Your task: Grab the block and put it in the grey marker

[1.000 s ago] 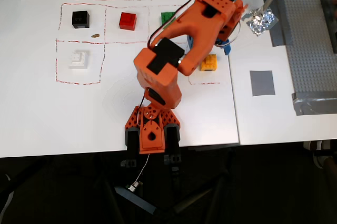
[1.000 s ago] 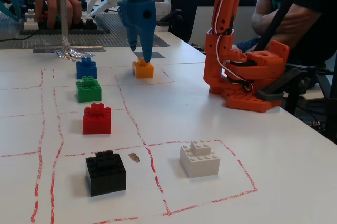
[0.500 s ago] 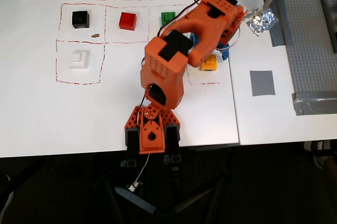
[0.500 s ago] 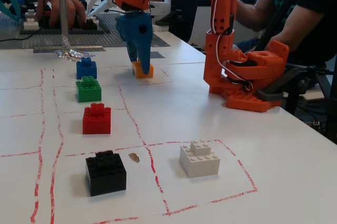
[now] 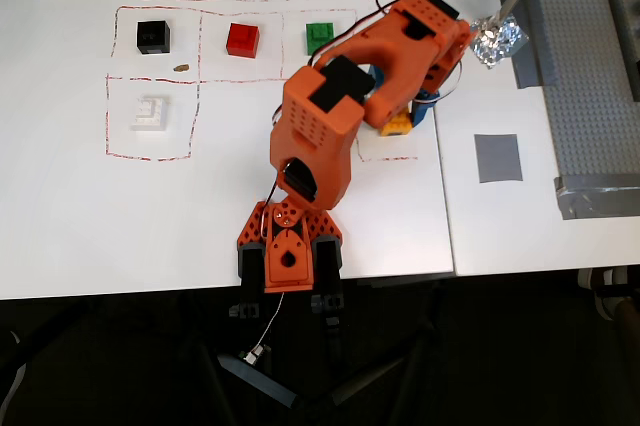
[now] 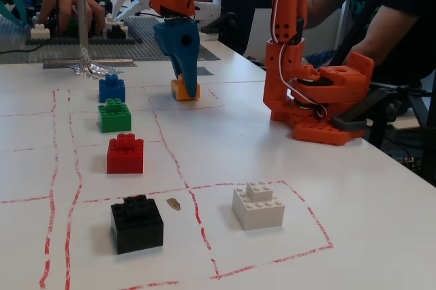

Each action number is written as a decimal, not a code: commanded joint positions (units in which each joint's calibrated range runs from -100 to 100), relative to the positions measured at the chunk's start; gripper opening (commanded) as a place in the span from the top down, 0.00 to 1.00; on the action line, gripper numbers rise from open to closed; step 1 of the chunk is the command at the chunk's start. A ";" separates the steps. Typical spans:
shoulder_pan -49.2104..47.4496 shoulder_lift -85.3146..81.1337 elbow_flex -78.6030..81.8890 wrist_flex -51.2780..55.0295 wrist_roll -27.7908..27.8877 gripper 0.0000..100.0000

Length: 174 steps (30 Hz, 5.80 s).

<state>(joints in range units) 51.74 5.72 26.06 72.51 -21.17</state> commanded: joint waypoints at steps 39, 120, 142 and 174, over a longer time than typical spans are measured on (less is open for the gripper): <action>30.43 -1.11 -31.14 5.45 55.58 1.00; -14.38 -42.12 14.19 -3.20 37.07 1.00; -45.44 -83.05 54.99 -27.61 21.34 1.00; -51.17 -105.28 73.76 -21.24 18.12 1.00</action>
<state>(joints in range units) 0.80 -98.62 98.92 51.61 -2.56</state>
